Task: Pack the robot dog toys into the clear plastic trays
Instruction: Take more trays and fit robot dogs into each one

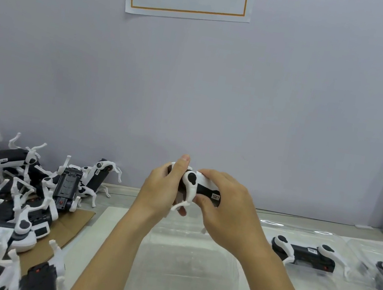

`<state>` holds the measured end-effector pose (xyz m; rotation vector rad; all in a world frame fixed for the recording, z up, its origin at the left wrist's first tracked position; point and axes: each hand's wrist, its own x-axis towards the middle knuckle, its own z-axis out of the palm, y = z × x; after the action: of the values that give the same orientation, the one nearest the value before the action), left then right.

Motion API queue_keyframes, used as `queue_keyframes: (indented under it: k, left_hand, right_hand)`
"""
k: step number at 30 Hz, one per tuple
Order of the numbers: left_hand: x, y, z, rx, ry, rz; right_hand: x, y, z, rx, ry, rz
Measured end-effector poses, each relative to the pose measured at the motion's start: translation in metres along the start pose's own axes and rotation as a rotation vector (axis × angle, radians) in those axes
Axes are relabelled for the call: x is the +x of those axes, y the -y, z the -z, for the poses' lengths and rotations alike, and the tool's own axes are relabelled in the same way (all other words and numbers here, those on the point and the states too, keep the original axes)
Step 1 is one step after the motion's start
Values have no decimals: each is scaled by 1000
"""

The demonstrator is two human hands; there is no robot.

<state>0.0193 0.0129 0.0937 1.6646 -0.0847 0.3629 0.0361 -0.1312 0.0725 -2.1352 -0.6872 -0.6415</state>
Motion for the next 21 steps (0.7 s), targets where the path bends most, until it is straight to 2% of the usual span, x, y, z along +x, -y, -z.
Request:
queue_keyframes:
  k: [3,8,13,17,21]
  left_hand:
    - [0,3,-8,92,-39,65]
    - [-7,18,-3,195,-212,101]
    - [-25,40,17,358,-343,103]
    - [-45,60,32,410,-324,125]
    - [-59,79,32,334,-246,191]
  right_hand:
    - [-1,-10,1,40,-11,-64]
    - [-2,-22,-1,84,-21,-139]
    - [-1,-22,-5,176,47,-191]
    - [-1,-16,-6,176,137,-188]
    - [-3,-13,-5,150,215,-184]
